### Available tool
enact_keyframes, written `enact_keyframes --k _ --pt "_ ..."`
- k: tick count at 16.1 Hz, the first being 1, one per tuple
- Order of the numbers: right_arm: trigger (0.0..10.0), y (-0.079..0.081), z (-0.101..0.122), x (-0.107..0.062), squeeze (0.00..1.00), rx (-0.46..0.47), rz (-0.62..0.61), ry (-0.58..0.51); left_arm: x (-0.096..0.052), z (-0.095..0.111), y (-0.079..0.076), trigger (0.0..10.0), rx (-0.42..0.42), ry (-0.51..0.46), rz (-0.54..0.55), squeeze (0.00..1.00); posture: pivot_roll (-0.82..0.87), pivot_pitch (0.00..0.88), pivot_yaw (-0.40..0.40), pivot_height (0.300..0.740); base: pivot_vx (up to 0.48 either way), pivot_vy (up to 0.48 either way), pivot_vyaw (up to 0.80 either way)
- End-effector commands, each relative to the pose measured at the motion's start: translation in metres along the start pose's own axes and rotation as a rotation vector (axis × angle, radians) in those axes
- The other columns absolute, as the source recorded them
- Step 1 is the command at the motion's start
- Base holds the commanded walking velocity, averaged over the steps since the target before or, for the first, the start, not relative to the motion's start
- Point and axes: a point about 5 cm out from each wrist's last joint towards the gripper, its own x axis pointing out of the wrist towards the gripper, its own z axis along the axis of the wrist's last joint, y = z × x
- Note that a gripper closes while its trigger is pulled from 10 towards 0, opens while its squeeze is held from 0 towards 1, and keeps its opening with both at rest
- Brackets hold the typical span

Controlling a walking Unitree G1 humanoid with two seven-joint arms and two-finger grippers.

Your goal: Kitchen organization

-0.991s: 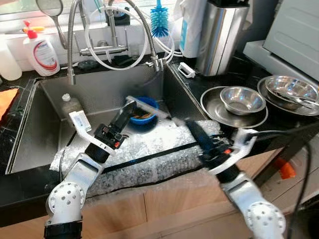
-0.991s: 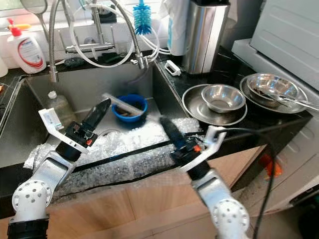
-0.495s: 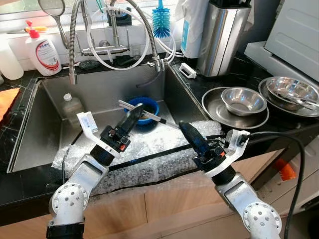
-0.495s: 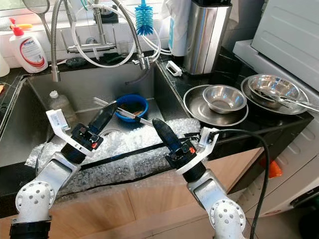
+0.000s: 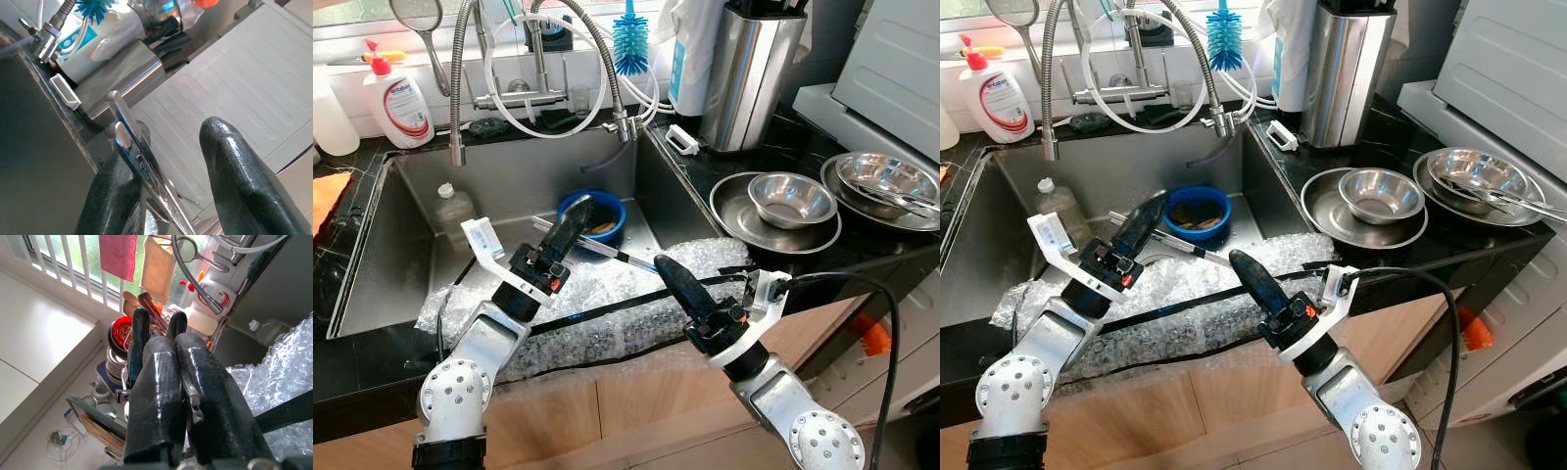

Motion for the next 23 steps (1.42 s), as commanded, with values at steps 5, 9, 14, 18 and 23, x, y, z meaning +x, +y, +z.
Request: enact_keyframes --k 5,9,14,18,23 --pt "10.0 0.001 0.001 -0.003 0.00 0.011 0.006 -0.010 0.002 0.003 -0.003 0.0 -0.045 -0.048 -0.010 0.00 -0.03 0.000 -0.025 0.740 0.000 0.000 0.00" --pt "10.0 -0.001 0.004 -0.004 0.00 0.018 0.002 -0.044 0.000 0.000 -0.004 0.0 -0.062 -0.038 -0.013 0.00 -0.03 0.000 -0.025 0.740 0.000 0.000 0.00" --pt "10.0 -0.001 0.007 -0.002 0.00 0.016 0.008 -0.085 0.000 0.000 -0.004 0.0 -0.082 -0.044 -0.006 0.00 -0.02 0.000 -0.024 0.740 0.000 0.000 0.00" --pt "10.0 -0.001 0.009 -0.002 0.81 0.012 0.007 -0.101 0.001 0.005 -0.001 0.0 -0.117 -0.099 0.022 0.00 -0.02 0.000 -0.022 0.740 0.000 0.000 0.00" --pt "10.0 -0.003 0.010 -0.003 1.00 0.020 -0.005 -0.116 -0.005 0.028 0.010 0.0 -0.188 -0.279 0.092 0.00 -0.02 0.000 -0.023 0.740 0.000 0.000 0.00"
